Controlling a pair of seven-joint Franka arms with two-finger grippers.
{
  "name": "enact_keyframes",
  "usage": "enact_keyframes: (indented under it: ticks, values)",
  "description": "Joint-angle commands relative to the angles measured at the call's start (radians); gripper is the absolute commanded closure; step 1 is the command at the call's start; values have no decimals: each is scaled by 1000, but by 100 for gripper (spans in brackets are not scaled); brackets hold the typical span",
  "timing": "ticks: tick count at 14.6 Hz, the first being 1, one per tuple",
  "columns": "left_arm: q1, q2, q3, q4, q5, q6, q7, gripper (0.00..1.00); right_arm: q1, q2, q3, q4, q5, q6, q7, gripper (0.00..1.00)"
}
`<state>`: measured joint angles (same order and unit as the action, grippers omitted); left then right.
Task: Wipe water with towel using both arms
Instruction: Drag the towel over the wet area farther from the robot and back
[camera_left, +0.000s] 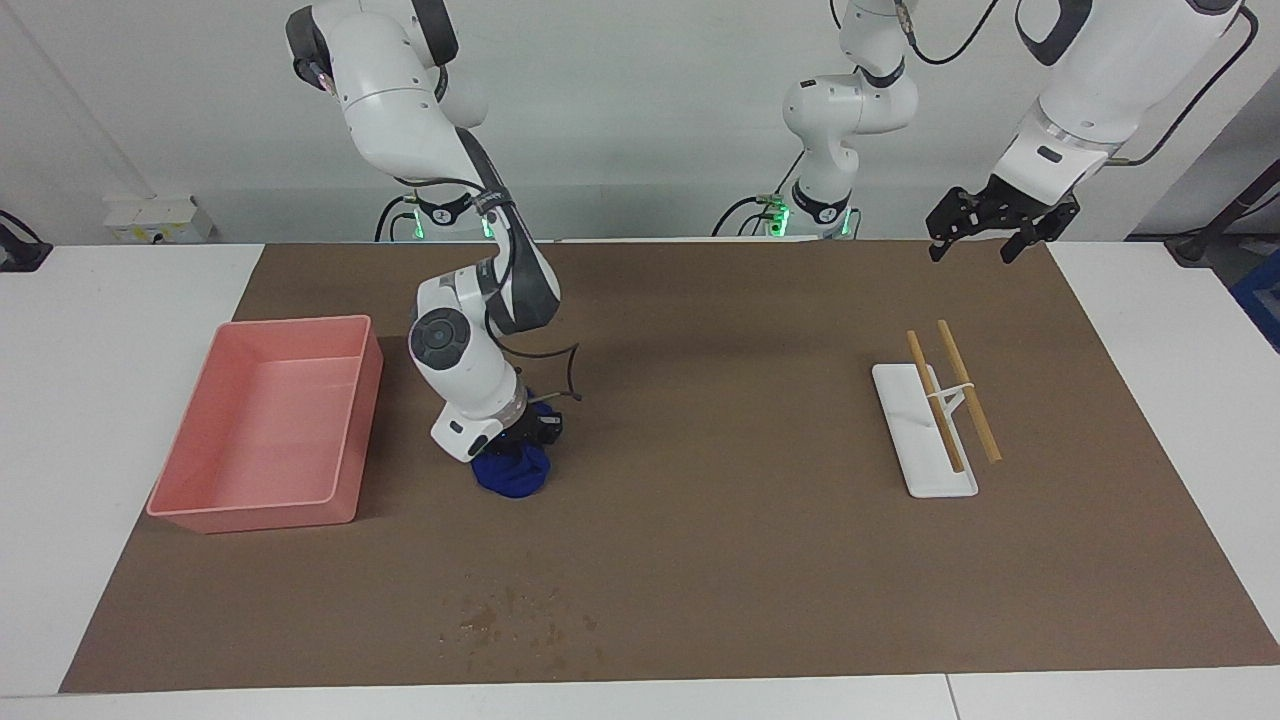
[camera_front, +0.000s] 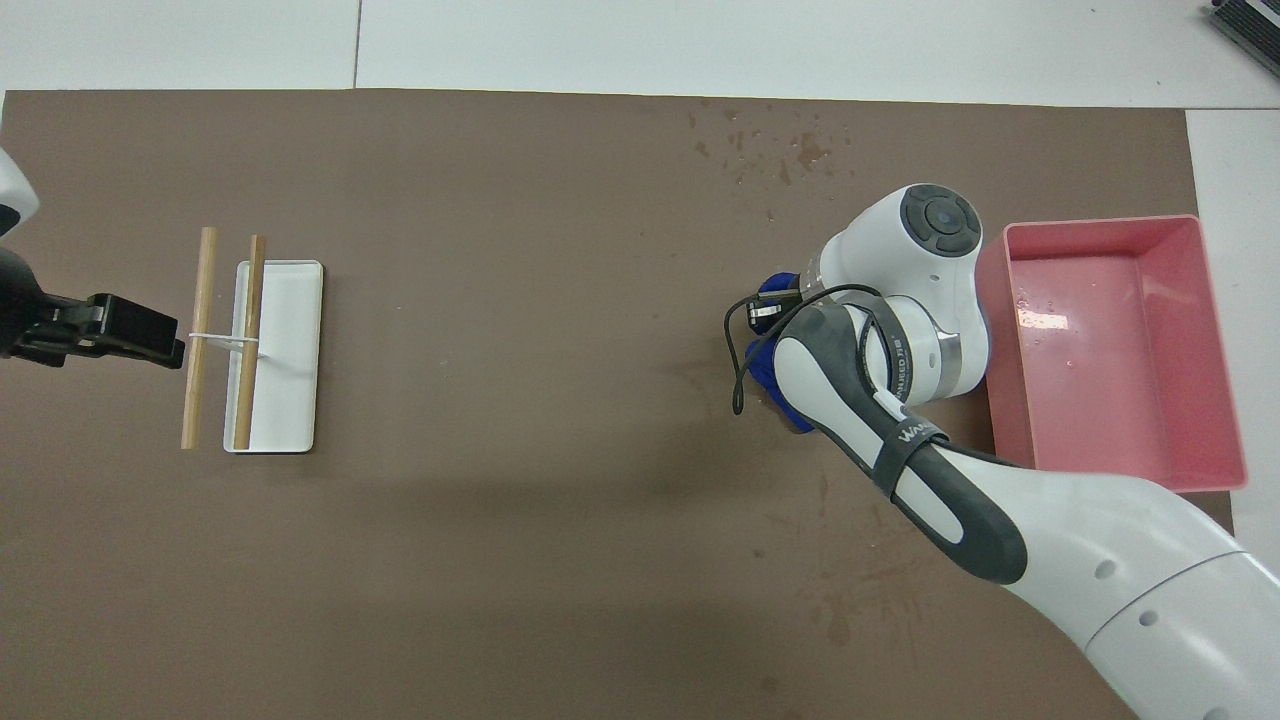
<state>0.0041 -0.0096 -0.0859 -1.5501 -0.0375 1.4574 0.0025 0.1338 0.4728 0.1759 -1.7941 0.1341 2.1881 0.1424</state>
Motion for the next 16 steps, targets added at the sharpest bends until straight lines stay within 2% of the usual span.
enact_keyframes:
  ticks: [1, 6, 9, 11, 14, 16]
  values:
    - [4, -12, 2, -18, -7, 11, 8, 0, 7, -68, 4, -177, 12, -11, 11, 100]
    - [4, -12, 2, -18, -7, 11, 8, 0, 0, -187, 4, -301, 12, -19, 11, 100]
    - [4, -12, 2, -18, -7, 11, 8, 0, -3, -253, 4, -330, 12, -94, 6, 100]
    - [4, -12, 2, -18, -7, 11, 8, 0, -5, -295, 4, -364, 12, -100, 13, 100]
    - [5, -12, 2, -18, -7, 11, 8, 0, -43, -379, 2, -334, 12, -215, -1, 100]
    - [4, -12, 2, -18, -7, 11, 8, 0, -80, -440, -3, -280, 12, -339, -41, 100]
